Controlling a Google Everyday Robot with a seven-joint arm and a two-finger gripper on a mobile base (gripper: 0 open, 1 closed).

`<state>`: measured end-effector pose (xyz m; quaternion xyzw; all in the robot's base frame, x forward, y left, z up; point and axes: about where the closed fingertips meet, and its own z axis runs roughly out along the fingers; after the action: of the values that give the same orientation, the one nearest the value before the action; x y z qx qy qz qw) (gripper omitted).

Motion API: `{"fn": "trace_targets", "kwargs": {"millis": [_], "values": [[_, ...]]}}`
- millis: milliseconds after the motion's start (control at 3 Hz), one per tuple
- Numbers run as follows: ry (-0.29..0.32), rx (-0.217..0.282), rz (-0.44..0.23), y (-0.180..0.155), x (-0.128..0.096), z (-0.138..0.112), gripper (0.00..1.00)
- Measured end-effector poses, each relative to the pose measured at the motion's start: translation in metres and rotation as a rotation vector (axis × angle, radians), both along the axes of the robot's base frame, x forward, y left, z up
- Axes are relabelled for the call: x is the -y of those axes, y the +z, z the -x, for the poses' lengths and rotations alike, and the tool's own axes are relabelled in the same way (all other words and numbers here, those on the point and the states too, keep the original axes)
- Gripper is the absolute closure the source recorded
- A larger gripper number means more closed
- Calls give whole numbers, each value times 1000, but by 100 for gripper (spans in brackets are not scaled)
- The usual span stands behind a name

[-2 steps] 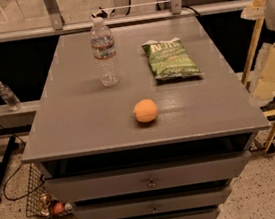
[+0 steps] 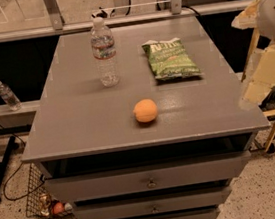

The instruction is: Pick orange

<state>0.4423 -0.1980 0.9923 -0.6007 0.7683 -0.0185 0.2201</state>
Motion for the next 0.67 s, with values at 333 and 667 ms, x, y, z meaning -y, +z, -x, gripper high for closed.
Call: {"fn": "trace_targets", "kwargs": {"millis": [333,667], "values": [[131,-66,-259,-35,-63,-33,0],[211,-74,-380,-45,-109,-47,0]]}}
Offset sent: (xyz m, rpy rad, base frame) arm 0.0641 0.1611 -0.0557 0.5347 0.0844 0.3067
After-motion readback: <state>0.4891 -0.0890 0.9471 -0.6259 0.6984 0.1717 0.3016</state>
